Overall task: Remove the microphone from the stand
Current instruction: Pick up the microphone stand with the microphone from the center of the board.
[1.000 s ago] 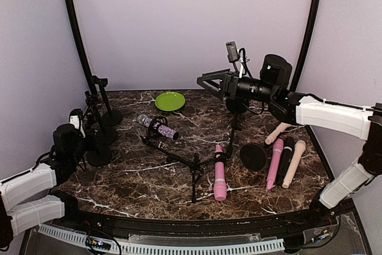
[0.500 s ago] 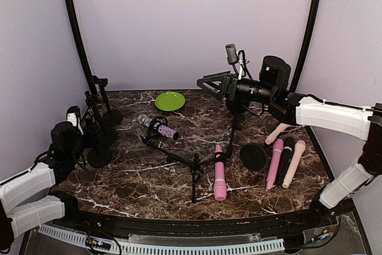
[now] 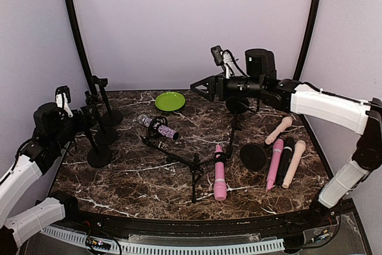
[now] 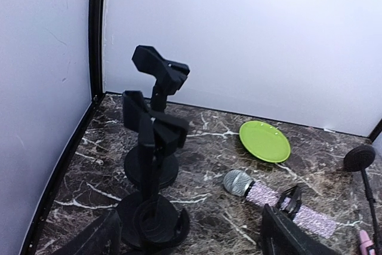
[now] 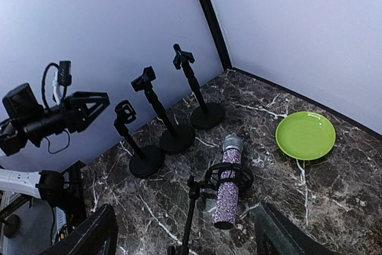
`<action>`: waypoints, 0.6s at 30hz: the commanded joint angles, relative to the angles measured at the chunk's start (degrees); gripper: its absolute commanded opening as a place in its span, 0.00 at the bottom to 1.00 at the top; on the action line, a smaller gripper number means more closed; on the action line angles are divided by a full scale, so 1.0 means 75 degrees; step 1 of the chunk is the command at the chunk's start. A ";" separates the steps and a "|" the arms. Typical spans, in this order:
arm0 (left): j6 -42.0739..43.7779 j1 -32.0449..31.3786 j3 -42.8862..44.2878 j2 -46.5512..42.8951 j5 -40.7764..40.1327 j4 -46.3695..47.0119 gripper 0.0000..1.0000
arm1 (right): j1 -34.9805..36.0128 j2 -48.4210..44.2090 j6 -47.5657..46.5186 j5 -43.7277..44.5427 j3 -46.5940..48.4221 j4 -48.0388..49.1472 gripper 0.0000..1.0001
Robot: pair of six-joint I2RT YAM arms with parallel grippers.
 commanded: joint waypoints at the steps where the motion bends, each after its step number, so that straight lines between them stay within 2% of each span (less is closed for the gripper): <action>1: -0.0186 0.0047 0.0928 -0.0060 0.0764 -0.1187 0.84 | 0.0469 0.0501 -0.0803 0.0650 0.0613 -0.1577 0.80; 7: 0.0222 0.0047 0.2634 0.1147 0.2613 -0.1825 0.85 | 0.0866 0.1613 -0.1143 0.0966 0.1718 -0.3098 0.75; 11: 0.0341 0.0047 0.3430 0.2184 0.3774 -0.1617 0.84 | 0.1134 0.2238 -0.1186 0.1516 0.2106 -0.3689 0.73; 12: 0.0371 0.0047 0.3538 0.2278 0.3941 -0.1420 0.82 | 0.1178 0.2342 -0.1167 0.1496 0.2103 -0.3684 0.73; 15: 0.0370 0.0038 0.3667 0.2705 0.4273 -0.1130 0.68 | 0.1268 0.2692 -0.1175 0.1270 0.2150 -0.3751 0.74; 18: 0.0202 -0.0085 0.3607 0.2965 0.4827 -0.0729 0.66 | 0.1313 0.3056 -0.1372 0.0949 0.2293 -0.4032 0.74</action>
